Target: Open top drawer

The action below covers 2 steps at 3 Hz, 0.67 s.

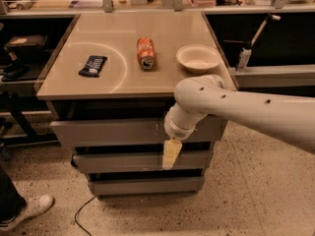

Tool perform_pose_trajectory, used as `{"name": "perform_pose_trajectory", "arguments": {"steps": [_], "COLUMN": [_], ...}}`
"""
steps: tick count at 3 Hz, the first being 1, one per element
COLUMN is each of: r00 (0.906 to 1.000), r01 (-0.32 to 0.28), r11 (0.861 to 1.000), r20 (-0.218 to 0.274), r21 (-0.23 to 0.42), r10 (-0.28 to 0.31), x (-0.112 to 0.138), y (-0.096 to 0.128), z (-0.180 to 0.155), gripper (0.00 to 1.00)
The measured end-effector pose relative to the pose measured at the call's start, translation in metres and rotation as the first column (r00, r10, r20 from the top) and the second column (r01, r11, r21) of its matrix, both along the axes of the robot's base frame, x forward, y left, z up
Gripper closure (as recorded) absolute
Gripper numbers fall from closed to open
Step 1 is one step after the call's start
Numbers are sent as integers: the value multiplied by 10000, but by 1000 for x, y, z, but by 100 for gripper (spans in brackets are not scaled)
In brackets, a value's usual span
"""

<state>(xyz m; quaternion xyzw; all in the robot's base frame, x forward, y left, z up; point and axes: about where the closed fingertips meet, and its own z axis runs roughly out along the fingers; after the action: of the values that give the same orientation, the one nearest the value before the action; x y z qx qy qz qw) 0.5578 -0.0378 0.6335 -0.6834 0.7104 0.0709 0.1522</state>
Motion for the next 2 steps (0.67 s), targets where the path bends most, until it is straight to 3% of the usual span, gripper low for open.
{"name": "perform_pose_trajectory", "arguments": {"steps": [1,2], "r00": [9998,9978], "r01": [24,129], "r11": [10000,9998], "r20": [-186,-649], "r21": [-75,-157], "r10": [-26,-138], "x": [-9,-33], "y": [-7,-25], "z": [1,6], "gripper": [0,0]}}
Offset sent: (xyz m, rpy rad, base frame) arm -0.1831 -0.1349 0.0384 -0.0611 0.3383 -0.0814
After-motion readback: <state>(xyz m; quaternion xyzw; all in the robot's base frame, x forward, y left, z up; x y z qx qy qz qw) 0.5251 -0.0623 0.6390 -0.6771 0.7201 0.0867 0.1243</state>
